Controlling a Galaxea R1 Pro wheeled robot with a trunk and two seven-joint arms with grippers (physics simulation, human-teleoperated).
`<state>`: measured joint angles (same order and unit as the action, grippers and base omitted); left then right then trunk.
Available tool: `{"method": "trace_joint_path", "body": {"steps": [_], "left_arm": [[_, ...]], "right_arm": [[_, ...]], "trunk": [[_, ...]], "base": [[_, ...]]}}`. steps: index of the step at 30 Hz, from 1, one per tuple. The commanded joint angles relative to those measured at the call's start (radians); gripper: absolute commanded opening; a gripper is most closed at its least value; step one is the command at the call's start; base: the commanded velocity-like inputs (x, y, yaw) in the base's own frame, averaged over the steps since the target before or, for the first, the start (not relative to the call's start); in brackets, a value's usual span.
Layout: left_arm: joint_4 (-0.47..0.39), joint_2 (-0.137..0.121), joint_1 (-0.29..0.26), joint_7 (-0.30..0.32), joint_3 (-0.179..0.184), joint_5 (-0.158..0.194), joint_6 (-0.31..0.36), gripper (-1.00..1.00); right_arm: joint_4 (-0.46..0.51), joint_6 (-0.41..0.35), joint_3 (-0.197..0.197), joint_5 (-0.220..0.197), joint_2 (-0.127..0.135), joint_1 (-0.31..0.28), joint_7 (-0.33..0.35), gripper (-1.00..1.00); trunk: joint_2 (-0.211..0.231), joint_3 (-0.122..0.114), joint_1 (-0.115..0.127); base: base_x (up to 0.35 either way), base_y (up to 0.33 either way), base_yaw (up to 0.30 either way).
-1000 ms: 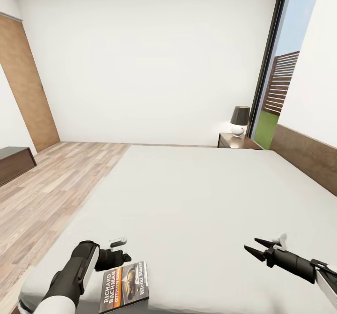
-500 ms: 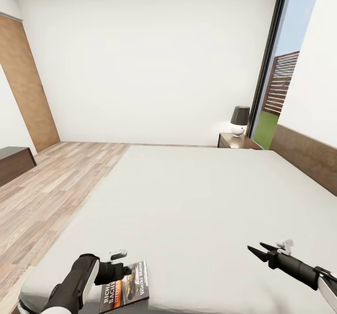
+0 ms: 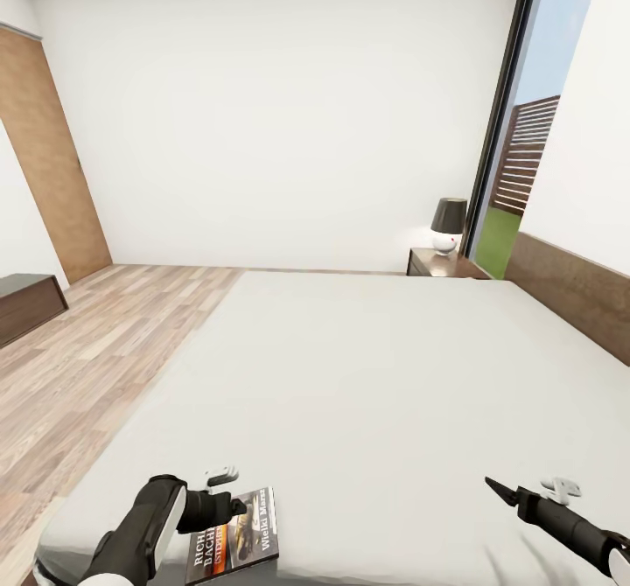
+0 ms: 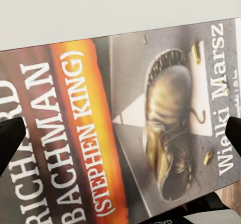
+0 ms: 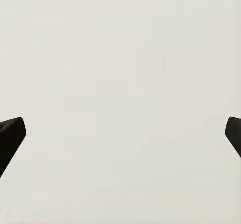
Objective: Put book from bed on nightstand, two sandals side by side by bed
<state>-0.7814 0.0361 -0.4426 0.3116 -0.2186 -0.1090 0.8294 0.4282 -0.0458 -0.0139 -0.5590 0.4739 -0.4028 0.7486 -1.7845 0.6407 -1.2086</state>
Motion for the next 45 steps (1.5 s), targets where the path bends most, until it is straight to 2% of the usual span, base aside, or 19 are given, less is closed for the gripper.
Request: {"method": "trace_joint_path", "body": {"steps": [1, 15, 45], "left_arm": [[-0.001, 0.002, -0.001, 0.009, -0.006, -0.011, 0.004, 1.0], [-0.001, 0.004, -0.001, 0.009, -0.004, -0.011, 0.004, 1.0], [-0.001, 0.005, 0.0, 0.009, -0.002, -0.011, 0.004, 1.0]], "right_arm": [[-0.002, -0.004, -0.001, -0.006, 0.0, -0.001, 0.005, 1.0], [0.002, -0.003, -0.001, -0.007, 0.0, -0.001, 0.005, 1.0], [0.007, 0.0, -0.003, -0.007, 0.004, -0.001, 0.007, 1.0]], "trunk": [[-0.001, 0.001, 0.0], [-0.001, 0.001, 0.0], [-0.001, 0.001, 0.0]], "base": [[0.0, 0.0, 0.0], [0.0, 0.0, 0.021], [0.0, 0.0, 0.139]]}}
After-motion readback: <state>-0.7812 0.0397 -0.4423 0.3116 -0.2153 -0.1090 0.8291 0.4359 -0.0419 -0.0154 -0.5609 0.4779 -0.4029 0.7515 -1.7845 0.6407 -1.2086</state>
